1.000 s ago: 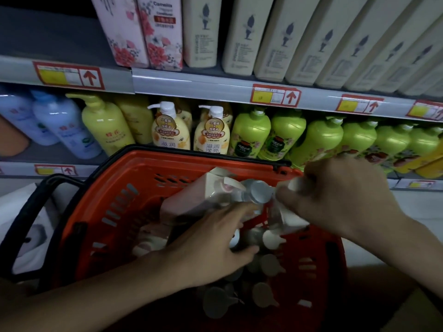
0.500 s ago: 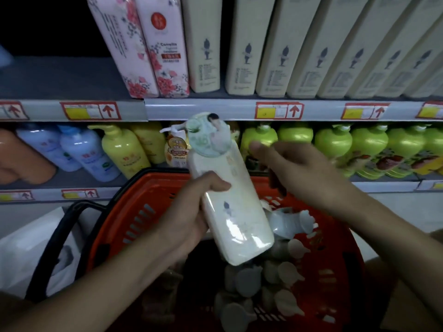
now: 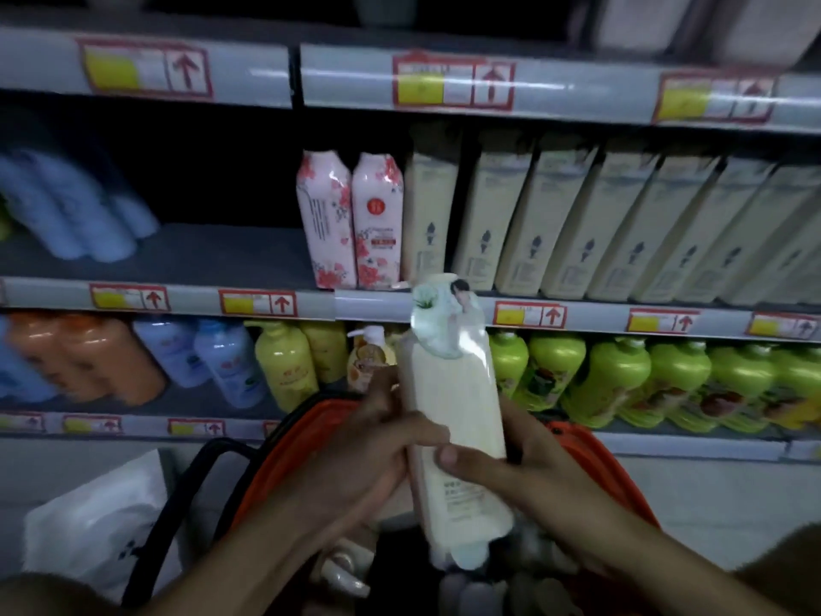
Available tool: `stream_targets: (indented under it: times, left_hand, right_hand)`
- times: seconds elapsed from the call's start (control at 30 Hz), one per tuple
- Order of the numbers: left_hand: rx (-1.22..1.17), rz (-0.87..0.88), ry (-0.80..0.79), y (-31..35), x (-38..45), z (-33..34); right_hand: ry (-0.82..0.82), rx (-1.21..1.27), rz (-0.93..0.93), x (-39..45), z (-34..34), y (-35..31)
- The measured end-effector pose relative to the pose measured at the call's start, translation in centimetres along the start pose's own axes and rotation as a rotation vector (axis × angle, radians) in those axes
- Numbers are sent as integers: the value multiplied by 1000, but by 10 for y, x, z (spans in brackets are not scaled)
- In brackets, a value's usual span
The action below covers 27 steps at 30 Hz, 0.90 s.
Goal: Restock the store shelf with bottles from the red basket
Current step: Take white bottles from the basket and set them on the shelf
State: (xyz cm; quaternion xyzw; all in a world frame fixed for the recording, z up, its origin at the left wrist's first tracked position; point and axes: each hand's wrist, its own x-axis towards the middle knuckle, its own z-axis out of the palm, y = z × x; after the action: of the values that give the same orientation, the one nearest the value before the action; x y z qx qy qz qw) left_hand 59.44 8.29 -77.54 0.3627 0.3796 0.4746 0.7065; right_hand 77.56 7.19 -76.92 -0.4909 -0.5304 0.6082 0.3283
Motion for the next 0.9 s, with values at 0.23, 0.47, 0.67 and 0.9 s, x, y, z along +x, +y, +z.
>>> stream_targets:
  times: [0.23,0.47,0.67,0.9]
  left_hand:
    - [386,233,-63,68,-35,13]
    - [595,476,8,149,-58,29]
    - [584,632,110,208,-50,-1]
    - [669,807,236,268,-58,-56]
  right_hand:
    - [34,79,-158,-19,13,-60]
    - [5,-30,-332,-14,16,-148]
    - [12,-191,-438,31,52,-208]
    - [-4,-221,-679,70,120,-251]
